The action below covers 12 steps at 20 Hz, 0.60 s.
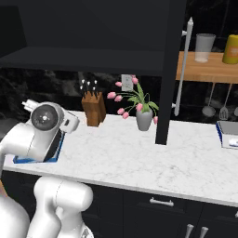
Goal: Pick the kettle from the counter and place it on the tray. Then pick the mug from the cabinet and place it on the tray. Then close the cabinet doors.
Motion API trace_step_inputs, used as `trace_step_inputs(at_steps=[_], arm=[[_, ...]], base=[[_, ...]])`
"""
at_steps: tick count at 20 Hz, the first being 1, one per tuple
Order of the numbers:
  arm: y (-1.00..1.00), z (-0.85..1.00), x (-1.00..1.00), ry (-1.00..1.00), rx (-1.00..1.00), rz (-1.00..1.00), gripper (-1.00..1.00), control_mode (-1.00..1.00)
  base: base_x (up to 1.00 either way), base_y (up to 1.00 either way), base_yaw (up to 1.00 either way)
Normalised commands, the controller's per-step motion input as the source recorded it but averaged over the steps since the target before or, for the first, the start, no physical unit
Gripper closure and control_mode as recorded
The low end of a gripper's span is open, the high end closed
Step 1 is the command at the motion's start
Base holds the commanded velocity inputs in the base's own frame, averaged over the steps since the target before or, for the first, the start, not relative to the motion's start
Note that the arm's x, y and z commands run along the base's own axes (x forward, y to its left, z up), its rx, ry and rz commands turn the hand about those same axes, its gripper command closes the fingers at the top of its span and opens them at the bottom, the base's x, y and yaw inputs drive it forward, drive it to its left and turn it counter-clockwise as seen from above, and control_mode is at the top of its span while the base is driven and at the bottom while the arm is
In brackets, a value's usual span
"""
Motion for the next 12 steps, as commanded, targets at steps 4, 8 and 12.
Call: trace_step_inputs(at_steps=[4, 8, 12], arm=[[-0.27, 0.22, -0.62, 0.00, -0.01, -0.42, -1.00, -1.00], [-0.14, 0.22, -0.49, 0.00, 0.00, -0.29, -1.00, -1.00], [-0.01, 0.05, -0.39, 0.00, -0.02, -0.10, -1.00, -1.00]], base=[[0.00, 0.00, 0.00], [0.00, 0.00, 0.00], [0.00, 0.00, 0.00]])
